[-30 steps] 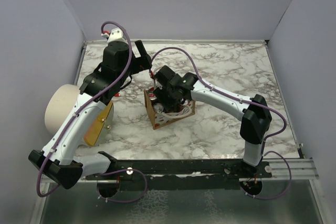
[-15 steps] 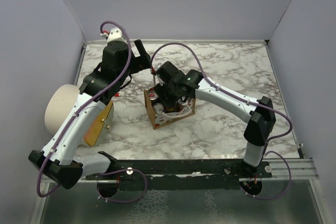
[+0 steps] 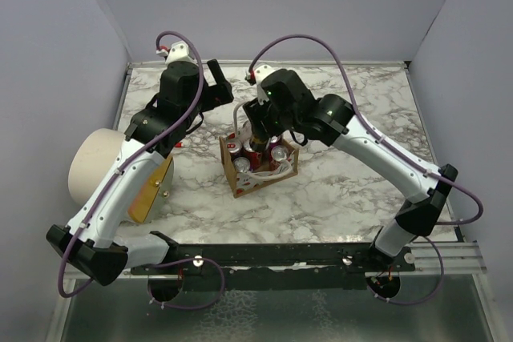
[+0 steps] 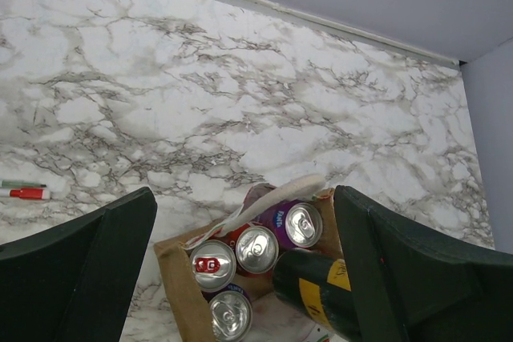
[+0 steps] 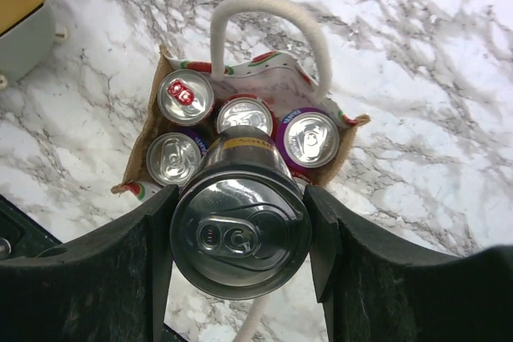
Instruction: Take the beverage out of the canvas bag
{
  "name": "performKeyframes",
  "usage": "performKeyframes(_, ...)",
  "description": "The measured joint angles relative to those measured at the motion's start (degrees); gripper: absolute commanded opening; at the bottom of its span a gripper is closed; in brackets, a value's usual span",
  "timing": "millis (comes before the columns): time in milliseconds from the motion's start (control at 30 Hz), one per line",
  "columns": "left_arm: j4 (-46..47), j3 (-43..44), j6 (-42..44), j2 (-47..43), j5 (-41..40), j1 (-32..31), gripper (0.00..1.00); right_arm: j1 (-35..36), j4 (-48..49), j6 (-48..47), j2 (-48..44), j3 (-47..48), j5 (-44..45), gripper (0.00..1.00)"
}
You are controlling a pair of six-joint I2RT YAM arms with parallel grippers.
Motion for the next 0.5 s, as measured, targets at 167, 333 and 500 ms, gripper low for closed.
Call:
performKeyframes(167,0.04,0.0,0.0,0.44,0.0,0.0,0.95,0.02,-0.37,-0.04,-3.17,0.61,4.02,0.02)
performKeyframes(333,0.2,0.0,0.0,0.59,0.0,0.0,0.95,0.02,-0.98,-0.92,-5.75,1.75,9.64,0.02)
performKeyframes(500,0.31,0.0,-0.04,0.61,0.0,0.0,0.95,-0.5,-0.63,-2.64,-8.48,0.68,16.94,0.02)
